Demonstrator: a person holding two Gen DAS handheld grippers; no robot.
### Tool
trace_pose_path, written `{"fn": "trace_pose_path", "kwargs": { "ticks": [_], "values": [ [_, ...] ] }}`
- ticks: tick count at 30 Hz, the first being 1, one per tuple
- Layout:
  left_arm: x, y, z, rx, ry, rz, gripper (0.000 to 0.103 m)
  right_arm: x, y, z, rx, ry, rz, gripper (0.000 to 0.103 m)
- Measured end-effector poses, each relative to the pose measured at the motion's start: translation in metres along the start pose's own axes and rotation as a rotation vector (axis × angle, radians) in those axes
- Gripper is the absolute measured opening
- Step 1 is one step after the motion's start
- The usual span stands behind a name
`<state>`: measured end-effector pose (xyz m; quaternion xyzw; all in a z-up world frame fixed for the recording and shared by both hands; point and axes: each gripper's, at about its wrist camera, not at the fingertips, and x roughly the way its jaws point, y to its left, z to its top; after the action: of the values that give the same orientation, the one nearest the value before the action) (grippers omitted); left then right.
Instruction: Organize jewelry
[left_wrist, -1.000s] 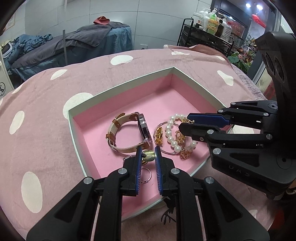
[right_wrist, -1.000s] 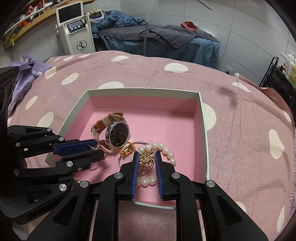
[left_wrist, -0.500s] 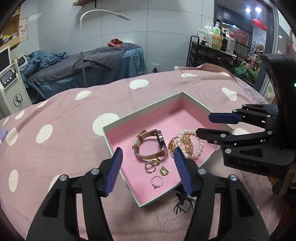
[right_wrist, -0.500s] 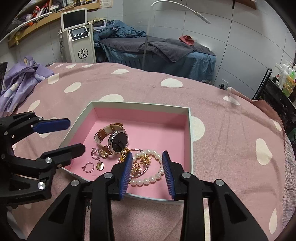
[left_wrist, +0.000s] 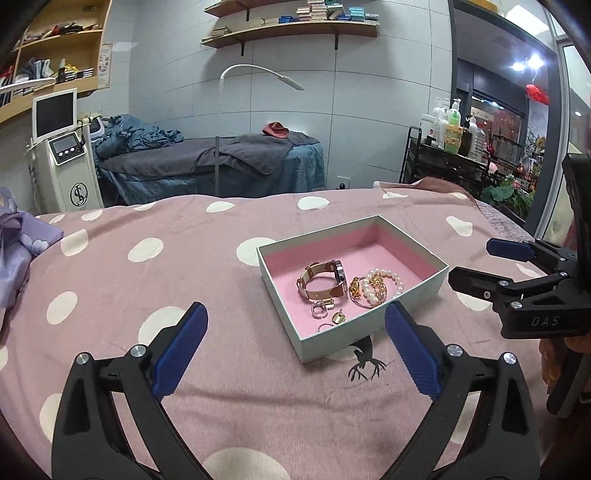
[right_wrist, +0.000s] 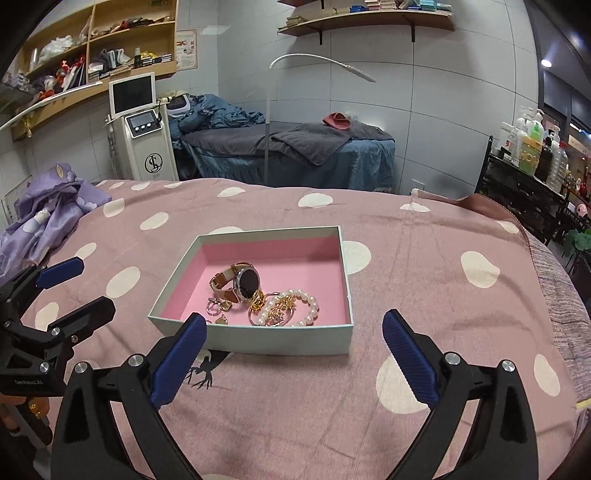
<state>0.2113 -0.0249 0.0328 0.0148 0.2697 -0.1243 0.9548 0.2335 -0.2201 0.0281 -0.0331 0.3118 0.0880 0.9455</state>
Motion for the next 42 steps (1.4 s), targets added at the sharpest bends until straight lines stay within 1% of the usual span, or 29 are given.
{"fn": "trace_pose_path", "kwargs": {
  "ticks": [5, 9, 12, 16, 22, 25, 30, 34, 42],
  "values": [
    [-0.017, -0.006, -0.015, 0.001, -0.027, 0.002, 0.096, -0.018, 0.004, -0.015, 0.006, -0.032, -0.003, 0.096],
    [-0.032, -0.012, -0.026, 0.003, -0.051, 0.01, 0.097, -0.033, 0.01, -0.027, -0.01, -0.066, -0.03, 0.096],
    [-0.041, -0.016, -0.034, -0.017, -0.064, 0.0, 0.097, -0.046, 0.014, -0.038, -0.014, -0.093, -0.041, 0.096],
    [-0.058, -0.024, -0.05, -0.016, -0.08, -0.005, 0.097, -0.064, 0.02, -0.054, -0.006, -0.142, -0.045, 0.096],
    [-0.09, -0.03, -0.073, -0.03, -0.133, 0.021, 0.097, -0.098, 0.027, -0.08, 0.02, -0.24, -0.055, 0.096],
    [-0.105, -0.032, -0.085, -0.024, -0.152, 0.041, 0.097, -0.114, 0.032, -0.092, 0.012, -0.281, -0.076, 0.096],
    [-0.121, -0.032, -0.1, -0.032, -0.177, 0.069, 0.097, -0.135, 0.037, -0.112, -0.011, -0.332, -0.133, 0.096],
    [-0.127, -0.029, -0.107, -0.064, -0.172, 0.073, 0.097, -0.144, 0.037, -0.121, -0.003, -0.344, -0.151, 0.096],
    [-0.136, -0.03, -0.109, -0.062, -0.195, 0.079, 0.097, -0.152, 0.037, -0.127, 0.013, -0.363, -0.154, 0.096]
  ]
}}
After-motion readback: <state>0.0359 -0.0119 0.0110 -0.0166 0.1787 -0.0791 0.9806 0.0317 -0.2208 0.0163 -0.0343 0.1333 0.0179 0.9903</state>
